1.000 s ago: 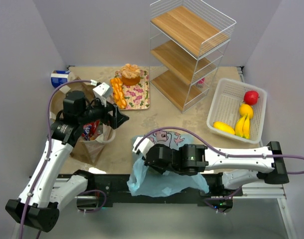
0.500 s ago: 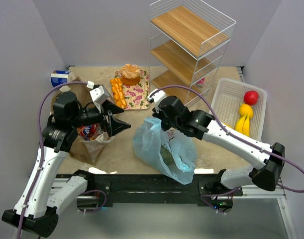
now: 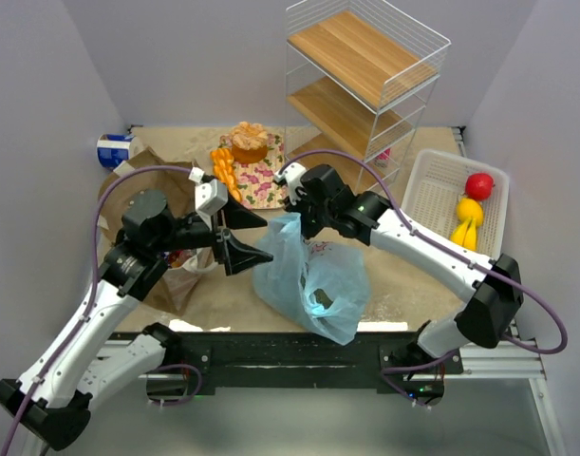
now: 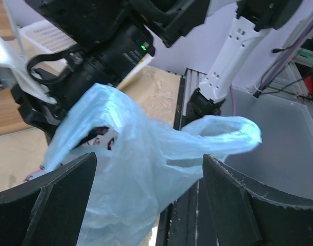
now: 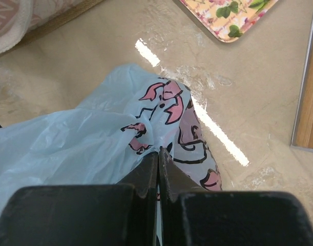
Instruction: Place the mixed food into the grocery bags and tie them
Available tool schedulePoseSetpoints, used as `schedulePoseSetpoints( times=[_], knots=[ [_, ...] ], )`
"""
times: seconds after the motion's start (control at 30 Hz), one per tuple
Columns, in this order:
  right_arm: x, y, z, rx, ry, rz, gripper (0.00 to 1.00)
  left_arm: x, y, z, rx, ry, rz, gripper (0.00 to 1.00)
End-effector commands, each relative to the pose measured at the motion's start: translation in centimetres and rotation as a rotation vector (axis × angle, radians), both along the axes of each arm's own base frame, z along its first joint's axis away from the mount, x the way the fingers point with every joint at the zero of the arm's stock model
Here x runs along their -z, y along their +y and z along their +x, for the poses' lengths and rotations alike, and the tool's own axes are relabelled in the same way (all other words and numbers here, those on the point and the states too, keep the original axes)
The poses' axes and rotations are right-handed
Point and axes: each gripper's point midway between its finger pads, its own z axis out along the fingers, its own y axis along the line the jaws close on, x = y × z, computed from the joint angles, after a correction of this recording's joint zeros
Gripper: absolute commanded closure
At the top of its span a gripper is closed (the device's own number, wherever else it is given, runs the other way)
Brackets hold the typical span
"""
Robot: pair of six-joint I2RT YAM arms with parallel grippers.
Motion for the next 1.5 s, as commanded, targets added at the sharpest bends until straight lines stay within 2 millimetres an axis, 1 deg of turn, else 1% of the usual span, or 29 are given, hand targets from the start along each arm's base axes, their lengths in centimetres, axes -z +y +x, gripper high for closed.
schedulePoseSetpoints(
  times=[0.0,0.1,0.23,0.33,0.43,0.47,0.6,0.63,0.67,0.7,0.73,0.8,0.87,0.9,0.93,0.97,1.0,1.03,1.07,1.1,1.13,1.17,1.2,1.23,1.27,1.3,1.37,1.43,1.47],
  knots=[
    [-3.4,1.0,-0.2,-0.053,-0.053,0.085,1.00,-0.6,-0.7,3.0,-0.094,-0.025,-0.046,0.12],
    [-3.6,0.8,-0.5,-0.055,-0.051,0.089,1.00,-0.9,-1.5,3.8,-0.088,-0.022,-0.077,0.14],
    [-3.5,0.2,-0.6,-0.041,-0.055,0.074,1.00,-0.9,-2.6,3.8,-0.051,-0.009,-0.093,0.18],
    [-3.5,0.0,-0.7,-0.037,-0.052,0.070,1.00,-0.3,-3.5,3.9,-0.030,0.013,-0.091,0.22],
    [-3.4,-0.1,-0.7,-0.034,-0.053,0.067,1.00,0.2,-4.5,3.3,0.007,0.031,-0.098,0.28],
    [-3.4,-0.1,-0.6,-0.029,-0.054,0.065,1.00,0.5,-4.9,2.8,0.027,0.038,-0.093,0.31],
    [-3.4,-0.4,-0.6,-0.019,-0.048,0.057,1.00,1.5,-5.6,2.1,0.058,0.052,-0.073,0.39],
    [-3.3,-0.4,-0.6,-0.020,-0.048,0.055,1.00,1.7,-5.7,2.1,0.059,0.055,-0.070,0.44],
    [-3.4,-0.4,-0.6,-0.019,-0.046,0.055,1.00,2.0,-5.7,2.0,0.062,0.062,-0.066,0.51],
    [-3.4,-0.5,-0.5,-0.014,-0.048,0.053,1.00,2.1,-5.8,1.9,0.065,0.064,-0.065,0.55],
    [-3.4,-0.5,-0.5,-0.014,-0.051,0.051,1.00,2.0,-5.7,1.9,0.063,0.063,-0.067,0.63],
    [-3.3,-0.6,-0.3,-0.007,-0.050,0.045,1.00,2.3,-5.7,1.8,0.065,0.067,-0.065,0.66],
    [-3.3,-0.6,-0.3,-0.004,-0.048,0.047,1.00,2.2,-5.7,1.7,0.067,0.062,-0.074,0.77],
    [-3.1,-0.6,-0.3,-0.004,-0.042,0.040,1.00,2.4,-5.6,1.7,0.065,0.067,-0.071,0.82],
    [-3.0,-0.7,-0.3,-0.002,-0.038,0.036,1.00,2.2,-5.5,1.7,0.055,0.052,-0.076,0.93],
    [-3.0,-0.8,-0.4,0.002,-0.029,0.033,0.96,2.3,-5.4,1.8,0.046,0.045,-0.074,1.00],
    [-3.4,-1.3,-0.4,0.023,-0.024,0.017,0.92,2.5,-5.3,2.0,0.030,0.038,-0.066,1.00],
    [-3.8,-1.7,-0.5,0.034,-0.022,0.012,0.84,2.9,-5.0,2.5,-0.004,0.016,-0.048,1.00],
    [-4.3,-2.0,-0.6,0.048,-0.018,0.012,0.76,3.0,-4.8,2.7,-0.023,0.000,-0.039,1.00],
    [-5.4,-2.6,-0.9,0.060,-0.015,0.008,0.67,3.2,-4.7,3.0,-0.040,-0.009,-0.028,1.00],
    [-6.1,-3.1,-1.2,0.073,-0.016,0.005,0.47,3.4,-4.4,3.4,-0.065,-0.035,-0.016,1.00],
    [-6.8,-3.8,-1.2,0.109,-0.017,0.001,0.39,3.3,-4.3,3.3,-0.068,-0.048,-0.017,1.00],
    [-7.5,-4.9,-1.6,0.137,-0.006,-0.022,0.32,3.3,-4.2,3.4,-0.073,-0.056,-0.018,1.00],
    [-8.1,-5.7,-1.9,0.159,-0.007,-0.028,0.27,2.9,-4.1,3.4,-0.077,-0.080,-0.031,1.00],
    [-8.6,-6.7,-1.8,0.211,-0.011,-0.041,0.22,3.2,-4.1,3.4,-0.082,-0.083,-0.030,1.00],
    [-9.1,-7.8,-2.4,0.234,0.002,-0.061,0.20,3.2,-4.0,3.4,-0.082,-0.091,-0.032,1.00],
    [-10.3,-8.8,-3.2,0.277,0.009,-0.039,0.19,3.1,-3.9,3.5,-0.088,-0.109,-0.034,1.00],
    [-12.0,-9.2,-4.0,0.293,0.013,0.008,0.19,3.3,-4.0,3.5,-0.080,-0.115,-0.024,1.00],
    [-13.3,-9.4,-4.6,0.302,0.012,0.067,0.20,3.2,-4.0,3.4,-0.075,-0.119,-0.024,1.00]
  ],
)
